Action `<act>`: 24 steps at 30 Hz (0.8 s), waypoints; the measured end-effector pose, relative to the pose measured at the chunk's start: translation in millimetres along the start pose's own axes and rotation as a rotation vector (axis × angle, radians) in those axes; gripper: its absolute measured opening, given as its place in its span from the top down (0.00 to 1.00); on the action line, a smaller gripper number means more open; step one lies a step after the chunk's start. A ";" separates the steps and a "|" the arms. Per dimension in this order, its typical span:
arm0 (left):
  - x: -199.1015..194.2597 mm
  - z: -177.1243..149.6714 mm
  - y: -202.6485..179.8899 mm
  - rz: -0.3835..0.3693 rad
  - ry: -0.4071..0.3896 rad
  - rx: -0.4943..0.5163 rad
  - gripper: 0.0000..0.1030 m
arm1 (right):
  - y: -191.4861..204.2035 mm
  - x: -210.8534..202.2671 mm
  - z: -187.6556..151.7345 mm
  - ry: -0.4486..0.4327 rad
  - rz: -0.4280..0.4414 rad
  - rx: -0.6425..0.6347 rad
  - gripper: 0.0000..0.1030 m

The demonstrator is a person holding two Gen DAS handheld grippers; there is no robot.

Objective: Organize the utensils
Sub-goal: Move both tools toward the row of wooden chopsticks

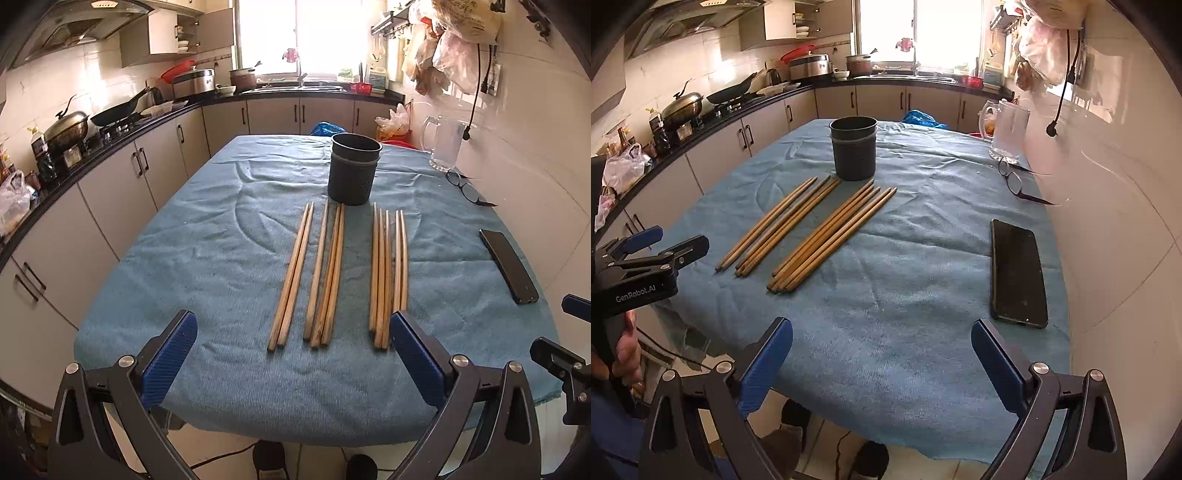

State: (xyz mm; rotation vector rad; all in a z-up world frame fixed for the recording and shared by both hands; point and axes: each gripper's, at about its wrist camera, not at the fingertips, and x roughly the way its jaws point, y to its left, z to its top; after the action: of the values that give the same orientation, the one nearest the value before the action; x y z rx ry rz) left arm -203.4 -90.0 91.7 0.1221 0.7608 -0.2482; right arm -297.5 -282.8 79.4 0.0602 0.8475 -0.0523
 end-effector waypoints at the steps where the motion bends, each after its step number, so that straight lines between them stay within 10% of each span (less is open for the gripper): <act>1: 0.3 1.7 0.0 0.001 -0.001 0.003 0.00 | -0.3 0.8 0.7 0.000 0.000 0.003 0.04; 24: 7.9 24.0 11.4 0.028 -0.030 0.015 0.00 | 1.8 18.2 21.8 -0.017 0.008 0.029 0.04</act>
State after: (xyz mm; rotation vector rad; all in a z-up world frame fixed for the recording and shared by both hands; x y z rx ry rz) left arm -178.9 -85.1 103.7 0.1432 0.7270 -0.2289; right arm -269.1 -283.0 80.2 0.0903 0.8292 -0.0572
